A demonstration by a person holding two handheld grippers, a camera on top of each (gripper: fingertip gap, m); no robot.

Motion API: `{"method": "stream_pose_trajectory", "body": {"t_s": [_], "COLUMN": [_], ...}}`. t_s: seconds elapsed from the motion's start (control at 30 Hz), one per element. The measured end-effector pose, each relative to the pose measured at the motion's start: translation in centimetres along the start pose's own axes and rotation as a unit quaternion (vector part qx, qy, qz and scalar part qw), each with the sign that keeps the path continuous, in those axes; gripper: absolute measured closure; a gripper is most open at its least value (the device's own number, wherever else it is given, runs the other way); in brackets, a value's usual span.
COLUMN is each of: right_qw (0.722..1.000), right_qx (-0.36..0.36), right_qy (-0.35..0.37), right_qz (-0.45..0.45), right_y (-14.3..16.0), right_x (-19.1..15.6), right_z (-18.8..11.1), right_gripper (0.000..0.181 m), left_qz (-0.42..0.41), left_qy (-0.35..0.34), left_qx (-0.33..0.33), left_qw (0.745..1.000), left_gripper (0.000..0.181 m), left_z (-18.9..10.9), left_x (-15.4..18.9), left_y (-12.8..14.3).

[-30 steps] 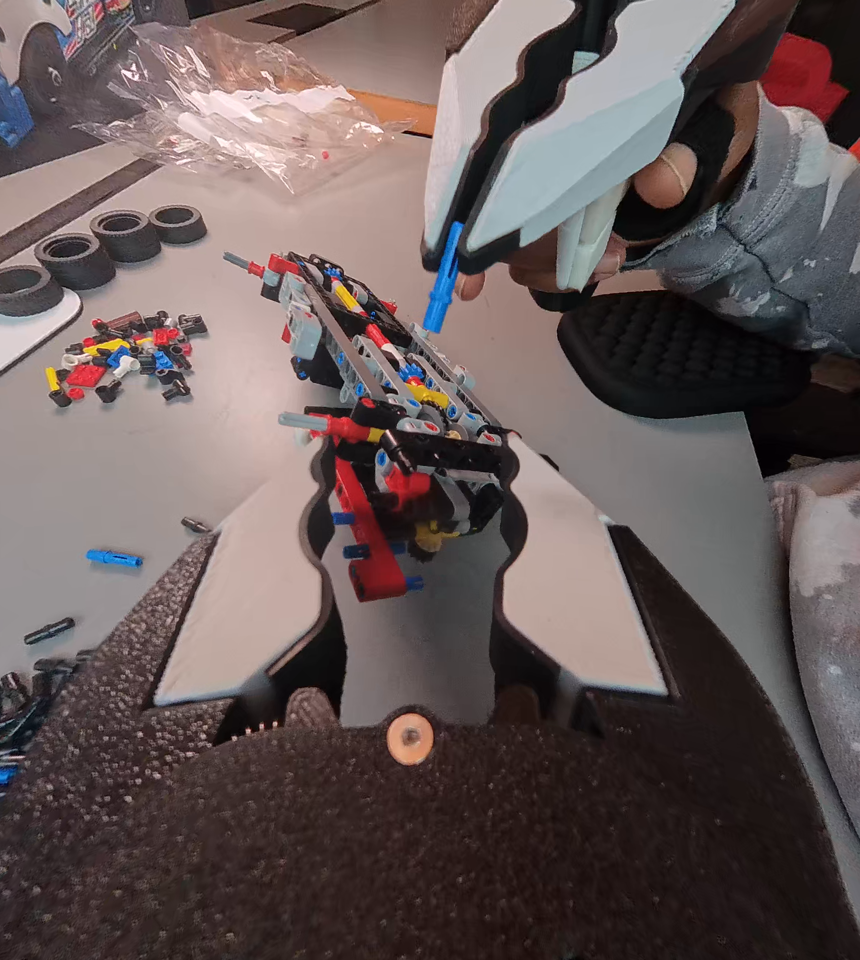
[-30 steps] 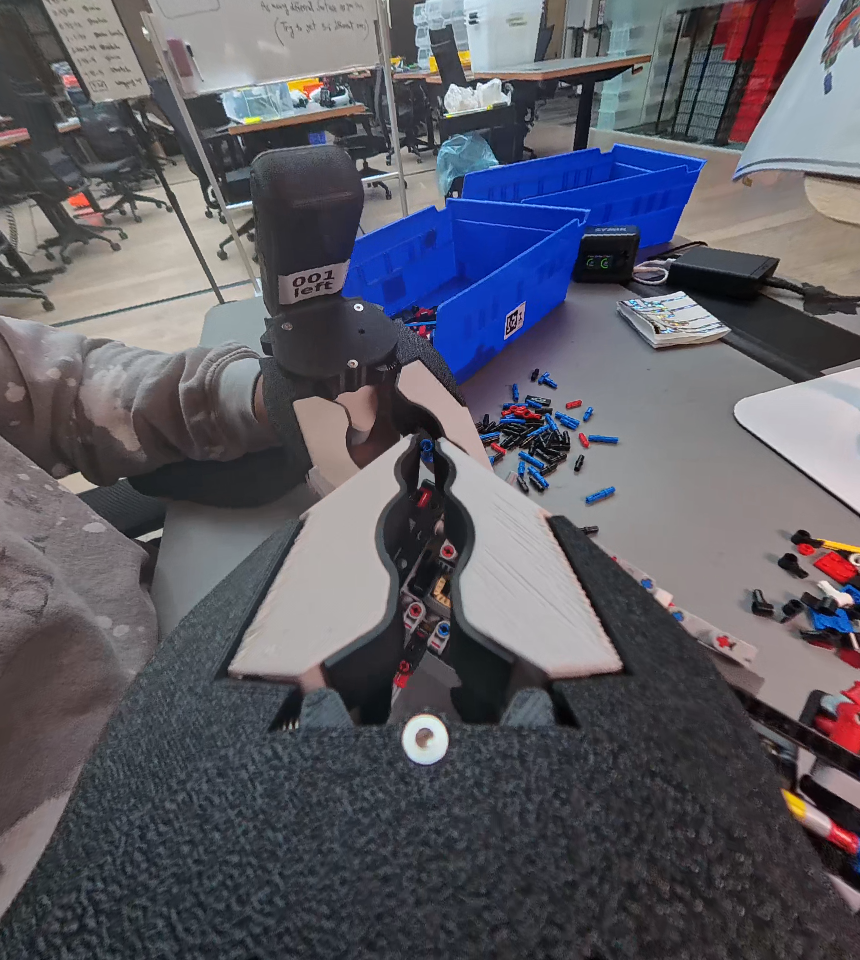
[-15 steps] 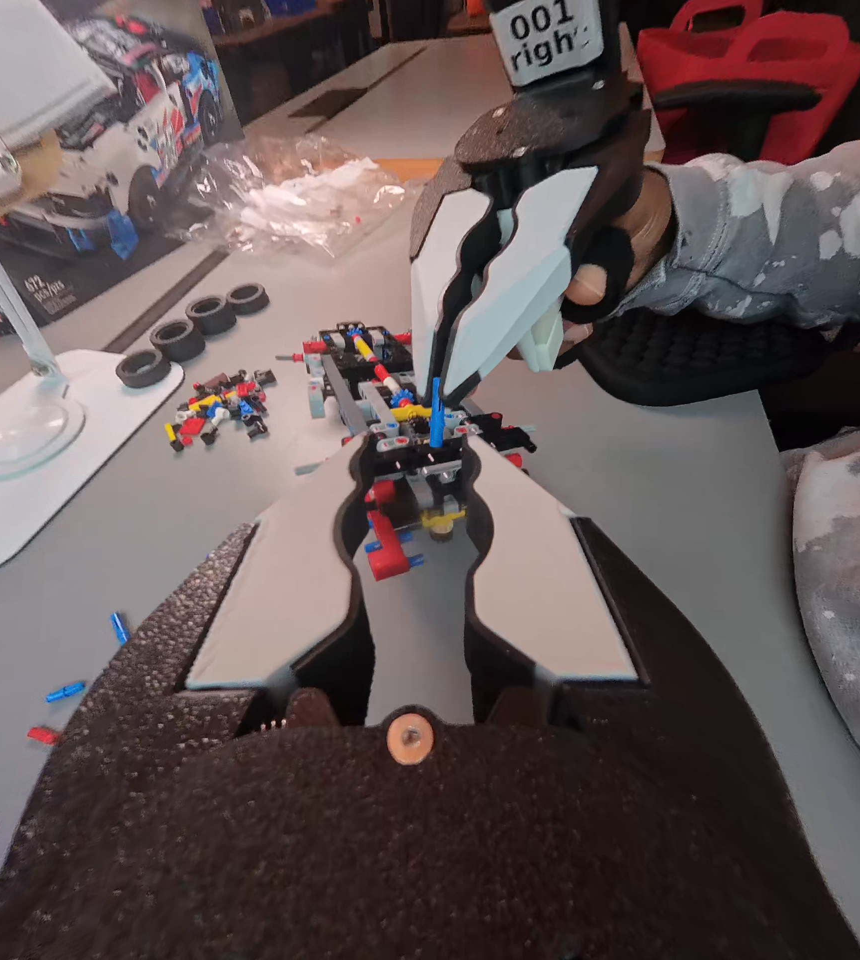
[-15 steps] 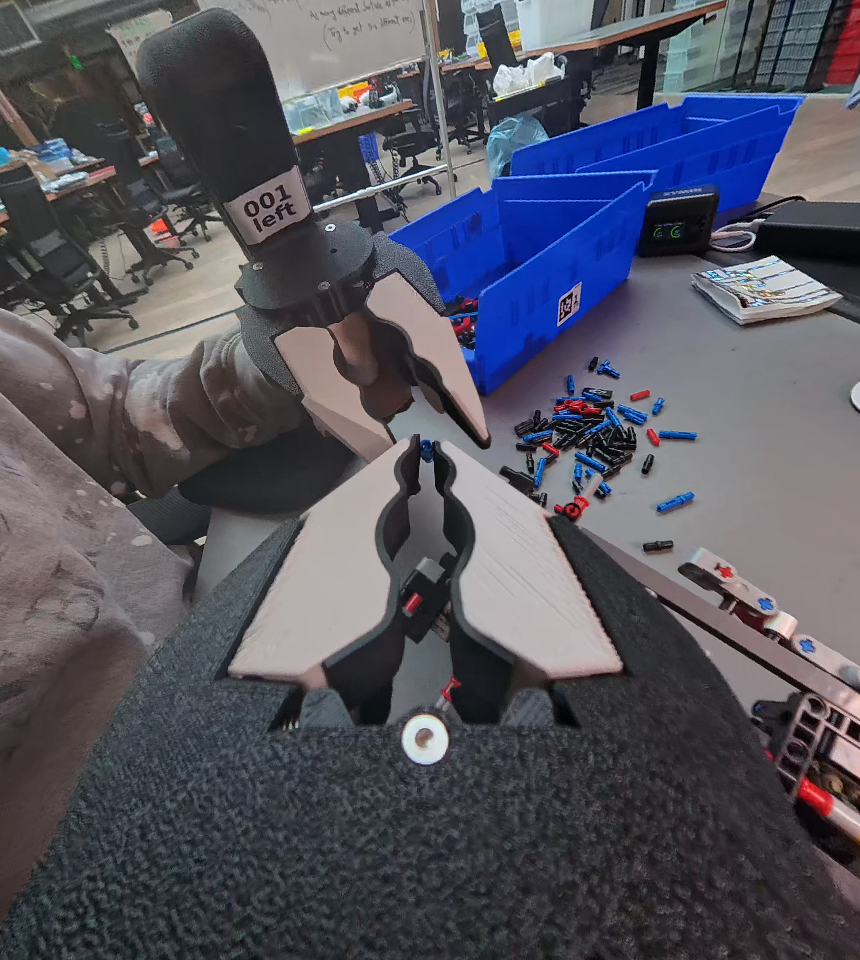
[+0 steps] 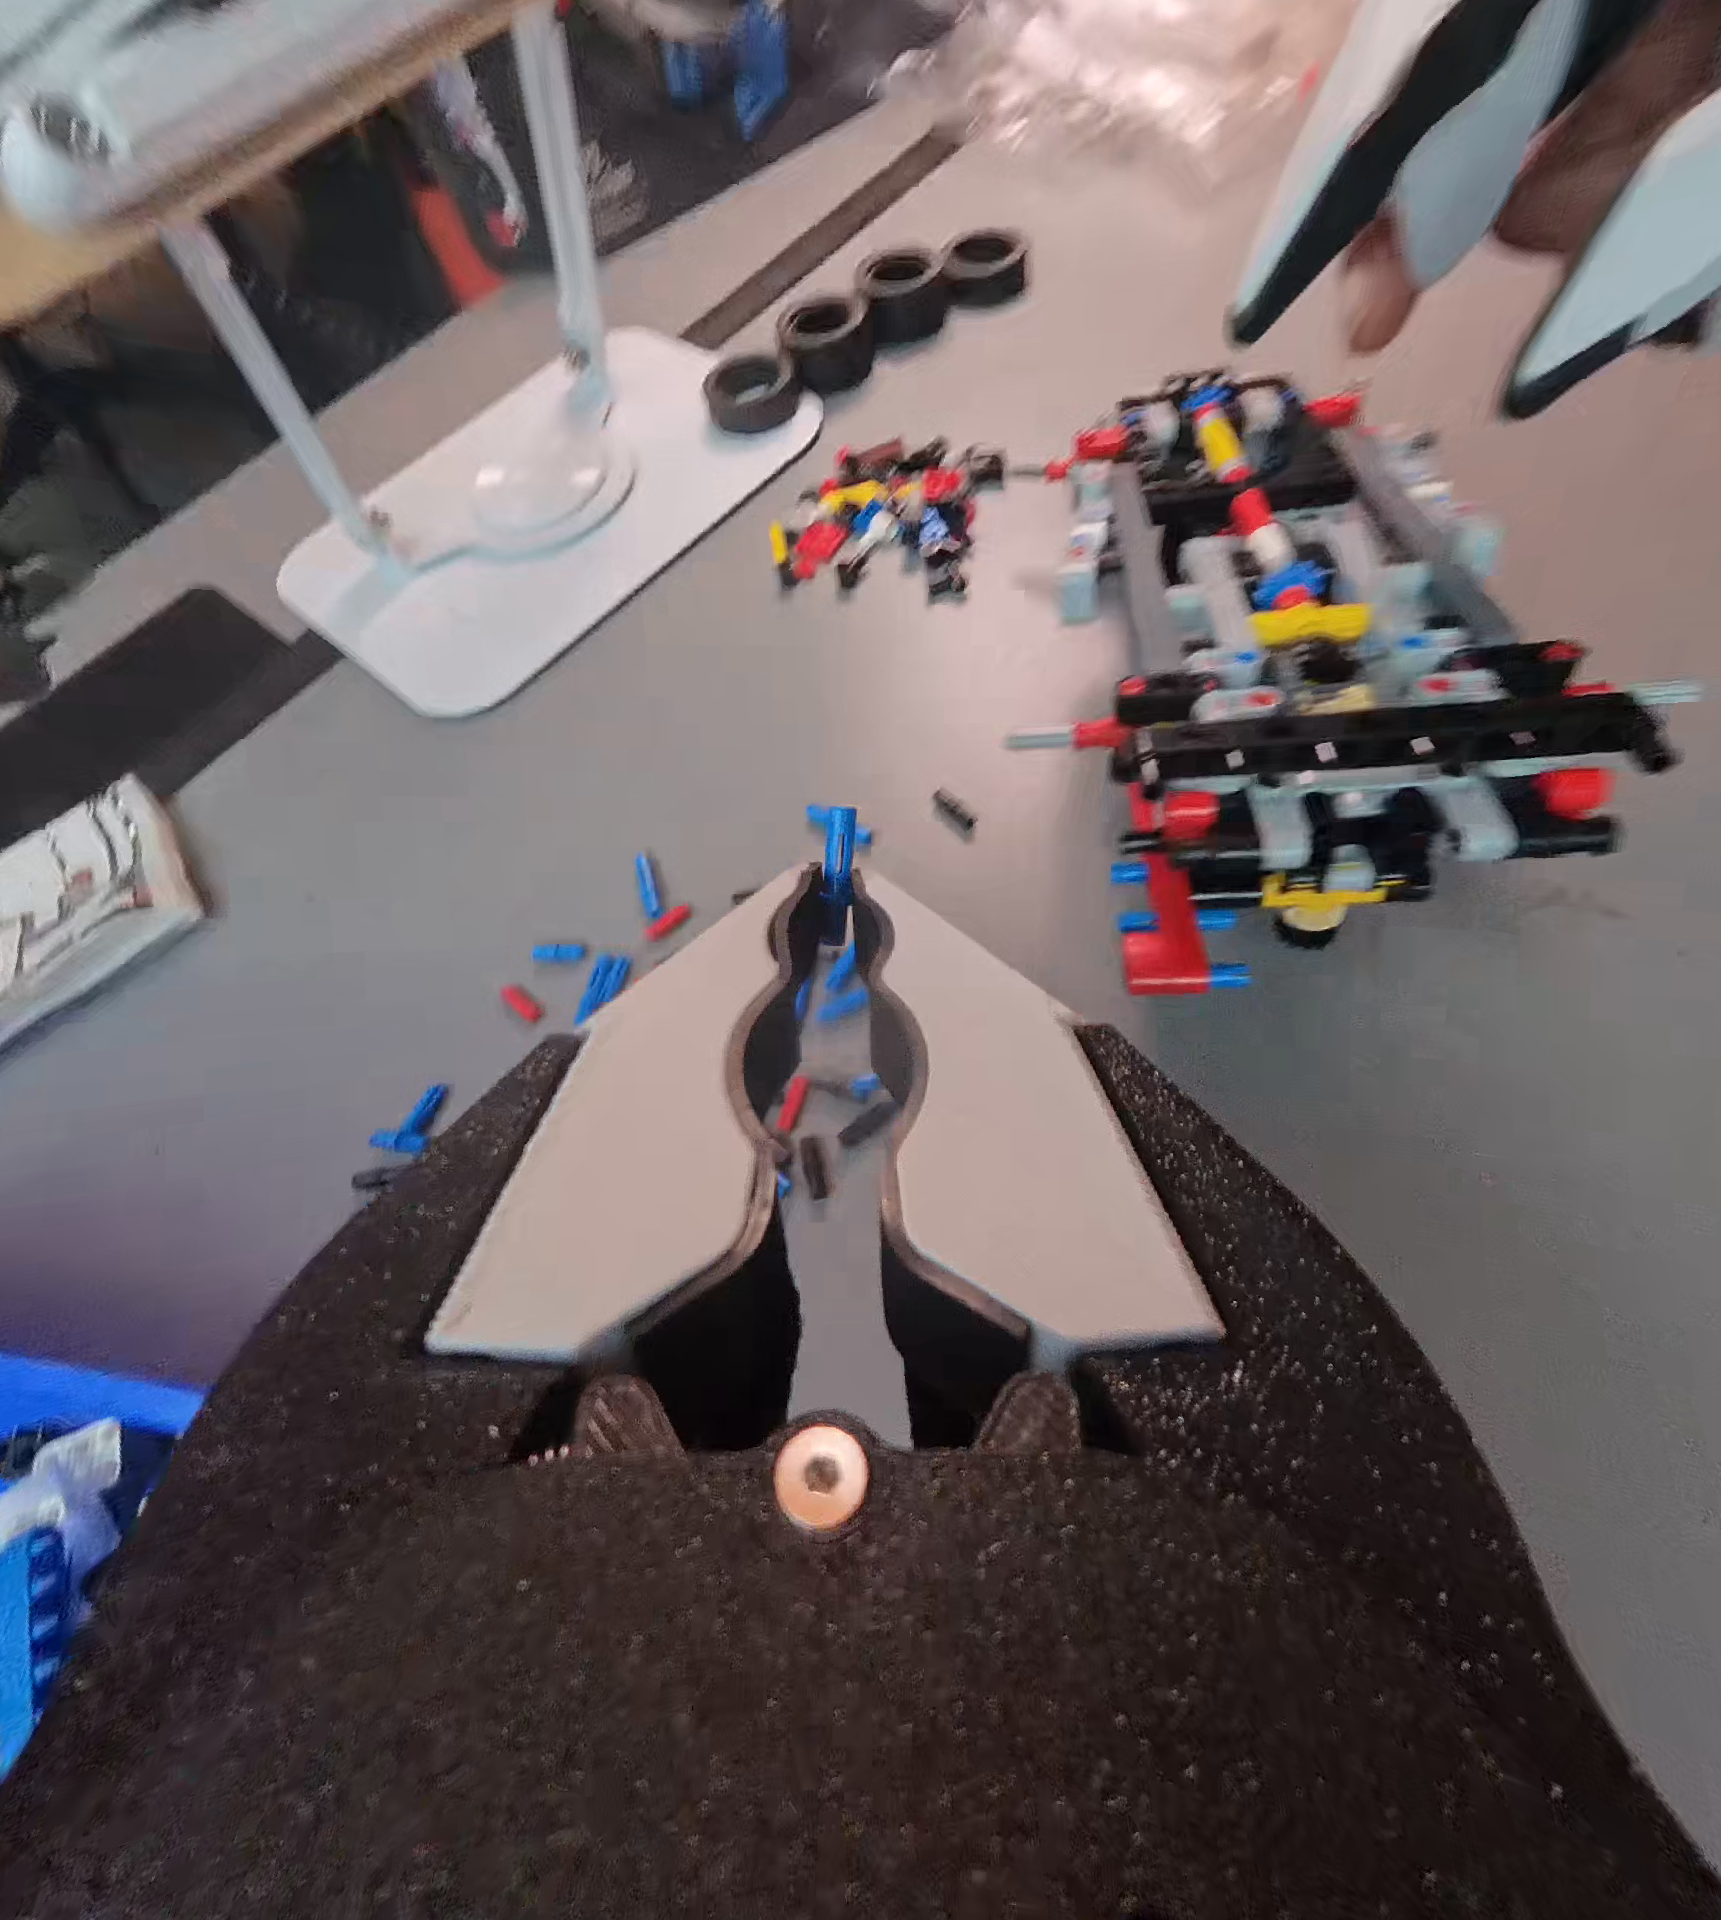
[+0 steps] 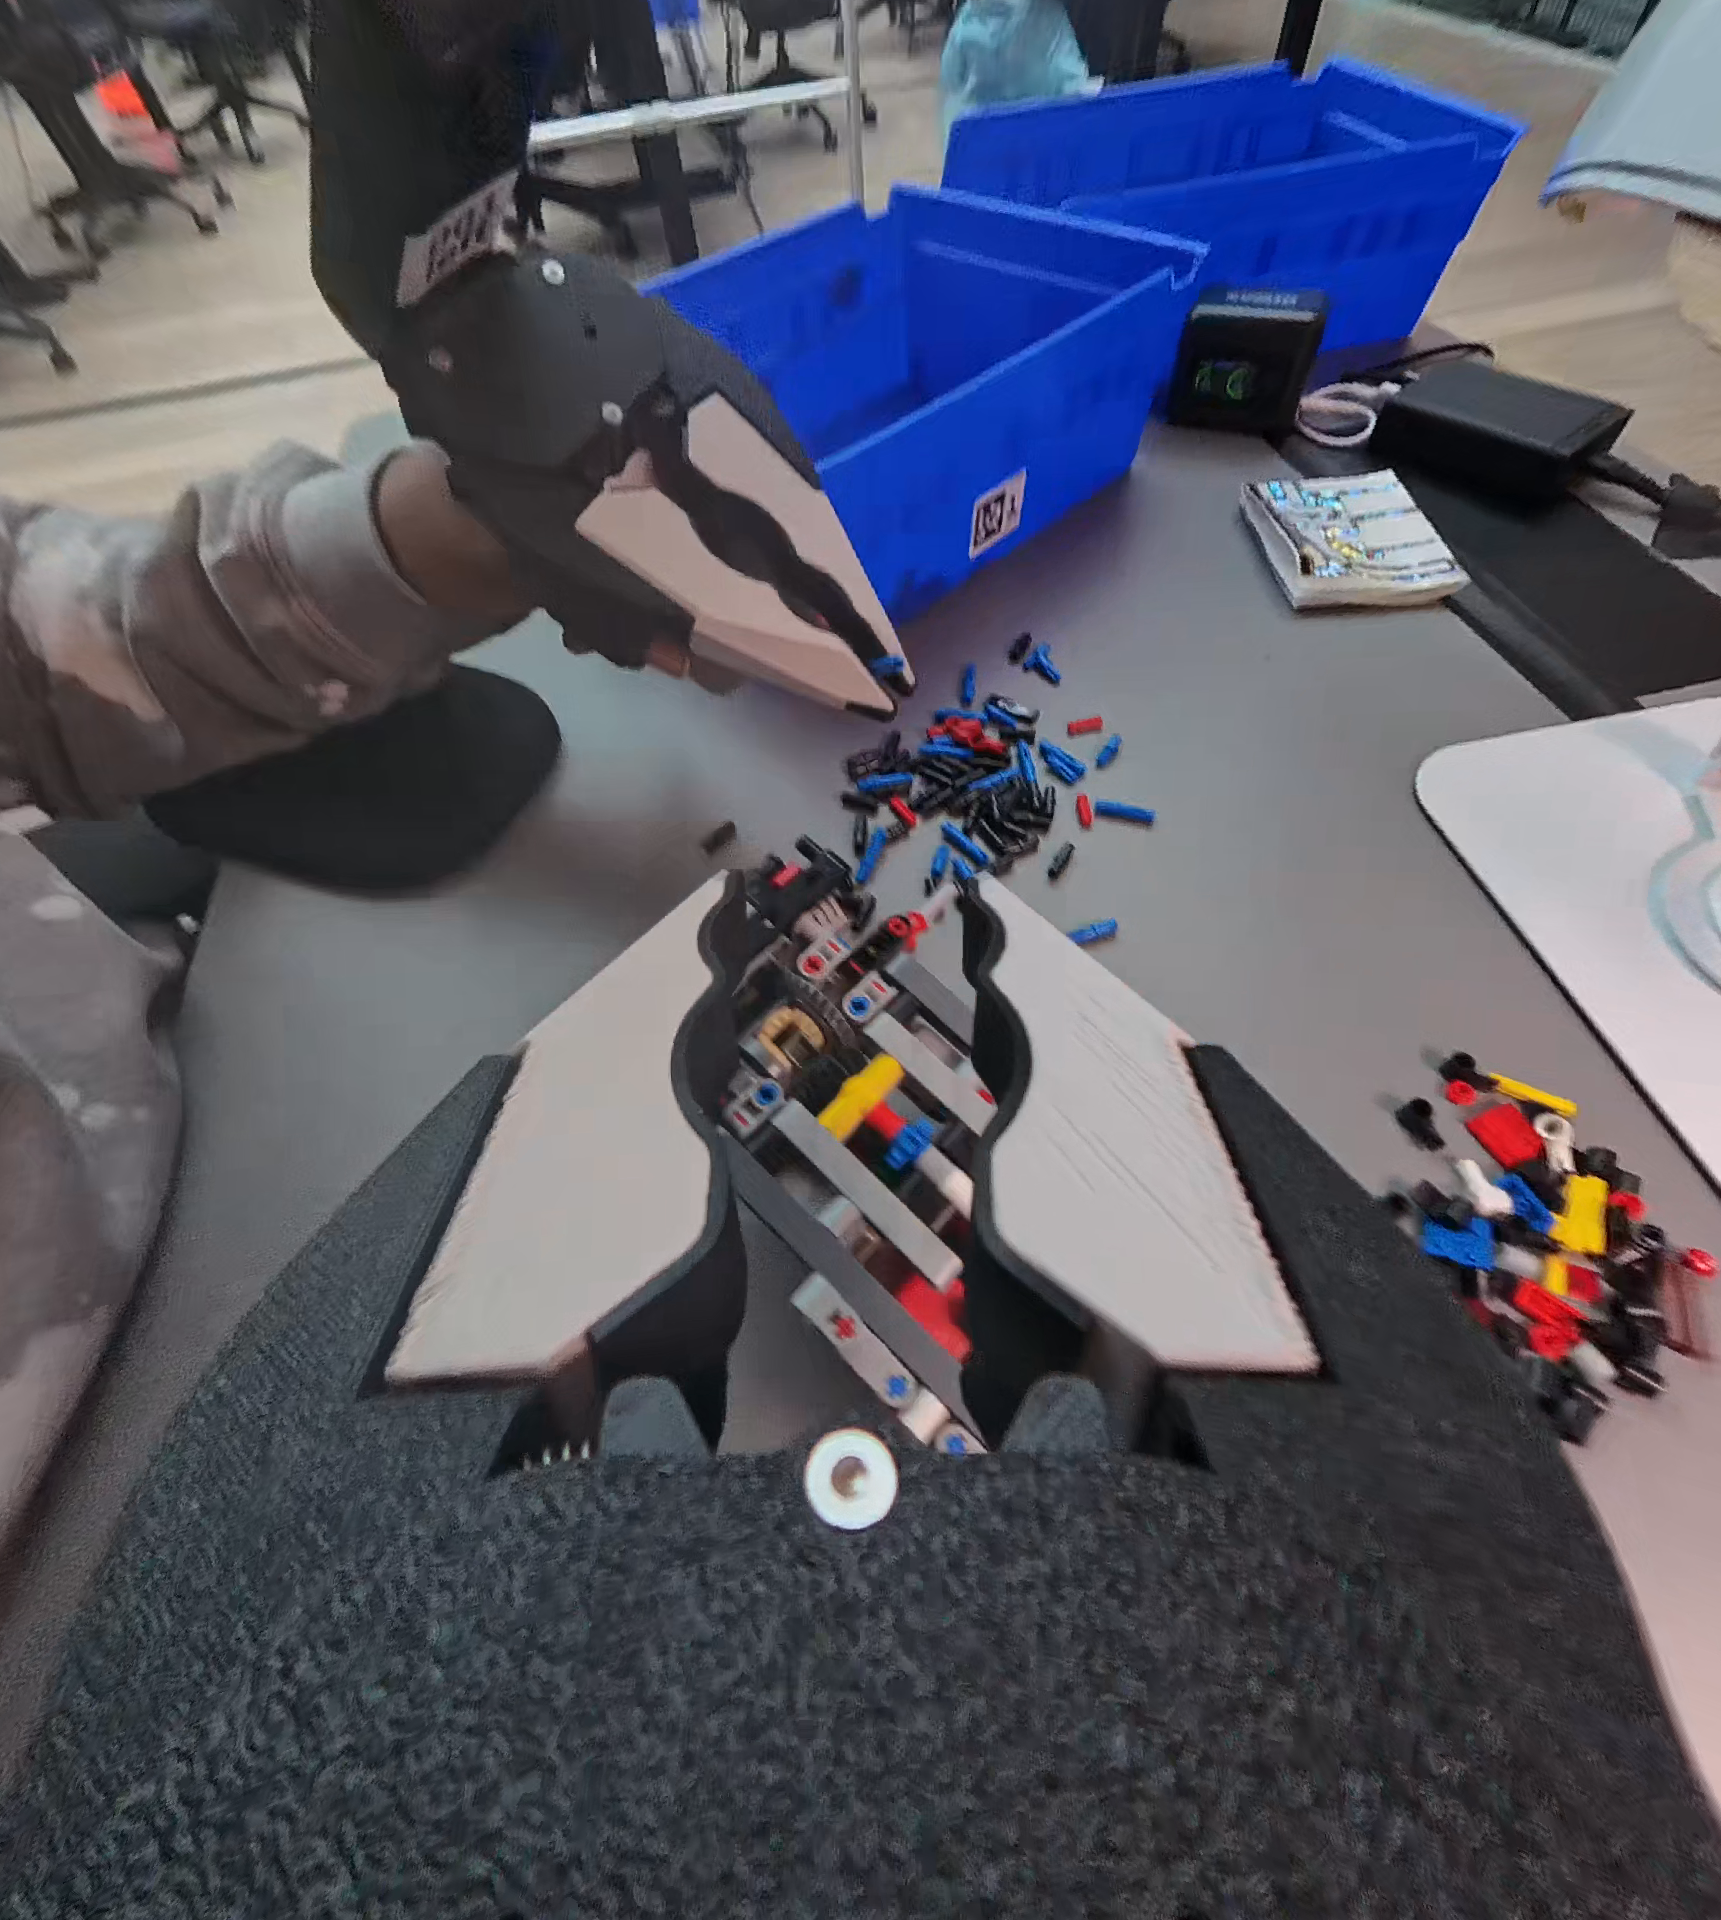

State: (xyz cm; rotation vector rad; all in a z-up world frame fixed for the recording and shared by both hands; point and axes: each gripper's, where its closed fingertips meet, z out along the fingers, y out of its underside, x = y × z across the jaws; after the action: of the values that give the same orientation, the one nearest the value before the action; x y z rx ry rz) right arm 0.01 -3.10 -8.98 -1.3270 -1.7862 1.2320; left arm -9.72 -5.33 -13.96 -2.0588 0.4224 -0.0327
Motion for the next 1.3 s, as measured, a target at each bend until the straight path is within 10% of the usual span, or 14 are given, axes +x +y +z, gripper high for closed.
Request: {"method": "stream_pose_trajectory", "body": {"t_s": [0.03,0.27,0.47,0.9,1.13,1.3], "right_qw": [1.000,0.988,0.981,0.951,0.969,0.969], "right_qx": [-0.026,-0.147,-0.174,-0.102,-0.064,-0.078], "right_qy": [-0.001,-0.038,-0.077,0.173,0.131,0.098], "right_qz": [-0.010,-0.035,-0.028,-0.236,-0.197,-0.213], "right_y": [0.7,5.3,7.7,10.0,8.2,3.8], "right_x": [0.8,3.3,1.6,-1.5,-4.9,-5.9], "right_z": [-0.3,-1.0,-1.9,-1.7,-3.8,-7.1], "right_gripper": [0.137,0.120,0.103,0.125,0.132,0.109], "left_qz": [-0.017,-0.095,-0.268,-0.374,-0.087,0.091], "left_qy": [-0.017,0.024,0.291,0.365,0.302,0.279], "left_qx": [-0.017,-0.022,0.003,-0.005,0.020,0.070], "left_qw": [1.000,0.995,0.918,0.853,0.949,0.954], "left_gripper": [0.176,0.134,0.130,0.111,0.128,0.128], "left_z": [0.4,1.1,-0.1,1.5,1.1,-0.1], "left_x": [-0.8,0.0,6.5,9.3,12.1,14.3], "left_y": [0.9,1.6,-0.4,-0.7,-1.1,-2.3]}}
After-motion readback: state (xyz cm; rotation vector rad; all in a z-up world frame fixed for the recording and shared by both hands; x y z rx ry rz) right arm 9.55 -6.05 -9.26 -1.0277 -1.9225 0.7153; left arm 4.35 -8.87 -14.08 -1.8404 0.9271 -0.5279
